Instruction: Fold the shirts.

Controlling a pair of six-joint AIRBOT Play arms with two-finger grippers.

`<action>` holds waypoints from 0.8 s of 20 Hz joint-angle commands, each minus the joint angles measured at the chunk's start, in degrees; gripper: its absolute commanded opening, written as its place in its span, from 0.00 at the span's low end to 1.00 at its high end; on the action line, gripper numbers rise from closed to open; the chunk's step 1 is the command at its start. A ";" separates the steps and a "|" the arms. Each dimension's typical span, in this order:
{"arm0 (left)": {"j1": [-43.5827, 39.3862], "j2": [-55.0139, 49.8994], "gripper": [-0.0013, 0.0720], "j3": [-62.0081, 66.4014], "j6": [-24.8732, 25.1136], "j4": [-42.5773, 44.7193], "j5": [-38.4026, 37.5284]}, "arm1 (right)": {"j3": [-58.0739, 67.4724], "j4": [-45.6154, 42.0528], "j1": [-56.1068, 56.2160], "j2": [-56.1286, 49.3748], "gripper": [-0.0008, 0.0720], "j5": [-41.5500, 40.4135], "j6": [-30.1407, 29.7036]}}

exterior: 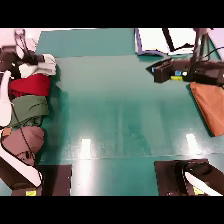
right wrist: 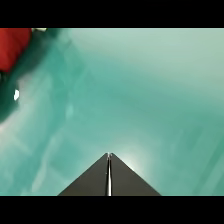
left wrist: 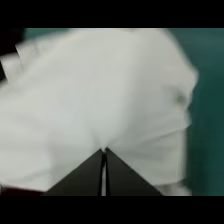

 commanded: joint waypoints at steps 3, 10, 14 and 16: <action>-5.29 19.12 0.05 6.34 3.28 -0.04 1.14 | 12.59 -2.64 -3.87 0.00 0.03 -0.50 0.02; -24.48 41.03 0.05 6.19 9.49 -0.09 -6.01 | 22.38 -2.54 -13.70 0.00 0.03 2.38 0.02; -39.39 39.91 0.05 1.44 9.55 -1.05 -9.55 | 22.95 -2.49 -17.20 0.00 0.03 6.47 0.02; -44.89 37.55 0.05 -3.02 12.76 -4.07 -9.99 | 22.93 -2.49 -17.77 0.00 0.03 8.46 0.02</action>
